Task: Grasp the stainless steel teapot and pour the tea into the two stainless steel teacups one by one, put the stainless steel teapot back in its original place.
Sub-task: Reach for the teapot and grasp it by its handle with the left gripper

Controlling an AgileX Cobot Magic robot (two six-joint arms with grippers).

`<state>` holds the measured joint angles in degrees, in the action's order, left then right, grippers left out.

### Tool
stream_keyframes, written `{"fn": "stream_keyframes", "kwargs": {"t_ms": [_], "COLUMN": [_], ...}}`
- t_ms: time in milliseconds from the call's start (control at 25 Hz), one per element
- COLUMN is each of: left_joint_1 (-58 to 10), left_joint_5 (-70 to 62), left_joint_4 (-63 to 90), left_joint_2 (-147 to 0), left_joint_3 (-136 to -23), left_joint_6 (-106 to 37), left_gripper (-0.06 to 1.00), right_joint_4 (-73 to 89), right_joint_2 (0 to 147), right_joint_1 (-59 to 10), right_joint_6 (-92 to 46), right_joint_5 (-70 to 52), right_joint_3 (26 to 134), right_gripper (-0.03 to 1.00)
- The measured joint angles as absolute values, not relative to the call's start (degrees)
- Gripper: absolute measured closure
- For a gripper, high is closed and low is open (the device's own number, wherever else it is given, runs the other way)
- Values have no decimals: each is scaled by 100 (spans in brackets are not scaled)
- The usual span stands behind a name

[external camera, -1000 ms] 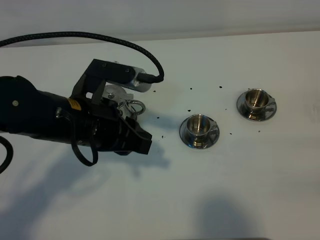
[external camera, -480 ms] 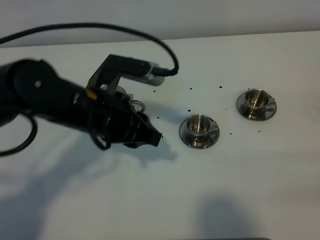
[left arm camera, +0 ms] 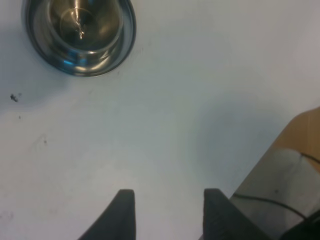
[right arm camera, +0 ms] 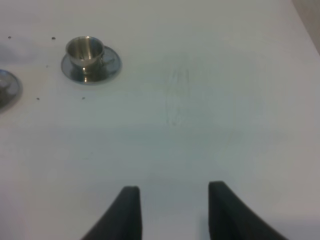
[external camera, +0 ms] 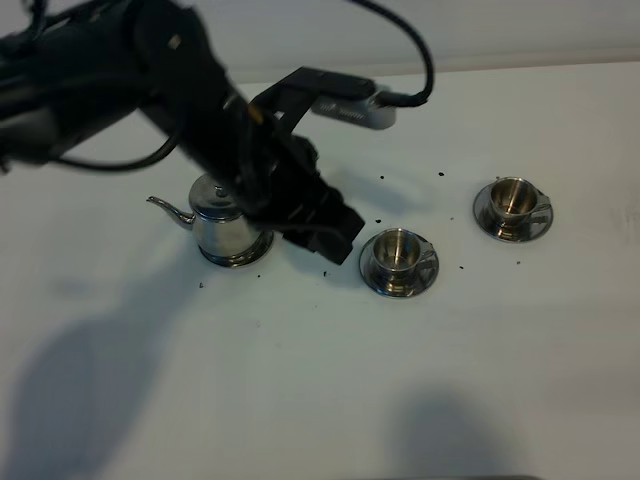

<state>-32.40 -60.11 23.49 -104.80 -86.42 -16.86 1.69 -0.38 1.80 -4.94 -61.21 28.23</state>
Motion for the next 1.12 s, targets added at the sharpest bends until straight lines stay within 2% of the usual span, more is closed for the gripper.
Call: {"fn": "stream_keyframes", "kwargs": {"t_ms": [280, 520, 680, 880, 1120], "left_joint_1": [-3327, -3797, -4106, -4165, -3953], "left_joint_5": [-6761, -6808, -6808, -6808, -6808], "left_joint_4": [2018, 1239, 705, 176, 0], "left_joint_2": [-11269, -12075, -12478, -12616, -12714], "left_joint_3": [-10277, -11344, -11570, -11598, -11605], "left_joint_6": [-1586, -1540, -1567, -1665, -2013], "left_gripper": [59, 59, 59, 58, 49], "right_joint_4": [175, 175, 175, 179, 179], "right_joint_2": [-38, -38, -38, -38, -38], "right_joint_1": [180, 180, 180, 180, 180], "right_joint_6": [-494, -494, -494, -494, -494], "right_joint_5": [-6121, -6121, -6121, -6121, -6121], "right_joint_3": [2823, 2823, 2823, 2823, 2823], "right_gripper": [65, 65, 65, 65, 65]}}
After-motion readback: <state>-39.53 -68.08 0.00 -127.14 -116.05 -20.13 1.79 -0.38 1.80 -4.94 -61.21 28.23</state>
